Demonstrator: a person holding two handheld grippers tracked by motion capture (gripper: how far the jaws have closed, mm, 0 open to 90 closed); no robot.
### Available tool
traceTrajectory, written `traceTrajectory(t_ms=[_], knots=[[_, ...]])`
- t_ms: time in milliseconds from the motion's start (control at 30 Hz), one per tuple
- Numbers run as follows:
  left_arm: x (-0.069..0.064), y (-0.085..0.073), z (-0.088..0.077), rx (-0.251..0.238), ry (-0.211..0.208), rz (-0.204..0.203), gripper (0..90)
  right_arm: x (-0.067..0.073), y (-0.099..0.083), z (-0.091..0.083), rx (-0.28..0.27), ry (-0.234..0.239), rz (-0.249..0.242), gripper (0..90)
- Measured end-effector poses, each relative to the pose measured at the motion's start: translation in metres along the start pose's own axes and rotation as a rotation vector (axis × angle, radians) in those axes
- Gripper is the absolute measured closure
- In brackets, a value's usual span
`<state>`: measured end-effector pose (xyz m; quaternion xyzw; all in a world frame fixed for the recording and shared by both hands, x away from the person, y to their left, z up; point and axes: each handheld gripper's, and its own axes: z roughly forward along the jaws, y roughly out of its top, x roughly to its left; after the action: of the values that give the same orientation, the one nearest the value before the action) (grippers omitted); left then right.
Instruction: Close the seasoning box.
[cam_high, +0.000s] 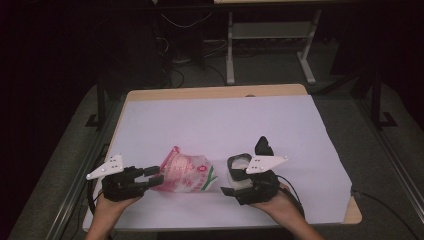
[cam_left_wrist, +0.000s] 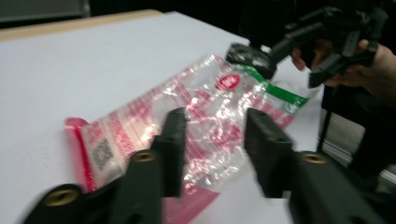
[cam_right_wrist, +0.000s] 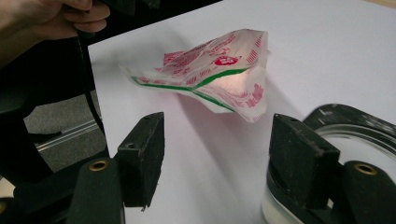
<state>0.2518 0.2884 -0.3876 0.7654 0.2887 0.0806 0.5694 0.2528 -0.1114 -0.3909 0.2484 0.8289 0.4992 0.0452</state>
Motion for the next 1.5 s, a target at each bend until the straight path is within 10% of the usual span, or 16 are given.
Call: traceTrajectory(t_ms=[267,667,800,1500], knots=[[0.003,-0.02,-0.009,-0.019,0.131,0.013,25.8,-0.001,-0.016,-0.031,-0.015,-0.007,-0.018,36.4],[0.024,-0.04,-0.021,-0.042,0.238,-0.056,17.2,-0.031,-0.052,-0.085,-0.023,-0.071,0.02,85.7],[0.027,-0.041,-0.021,-0.044,0.249,-0.064,15.8,-0.05,-0.056,-0.096,-0.06,-0.14,0.049,89.8],[0.028,-0.044,-0.014,-0.002,0.232,-0.046,15.7,-0.092,-0.023,-0.072,-0.177,-0.223,0.072,89.8]])
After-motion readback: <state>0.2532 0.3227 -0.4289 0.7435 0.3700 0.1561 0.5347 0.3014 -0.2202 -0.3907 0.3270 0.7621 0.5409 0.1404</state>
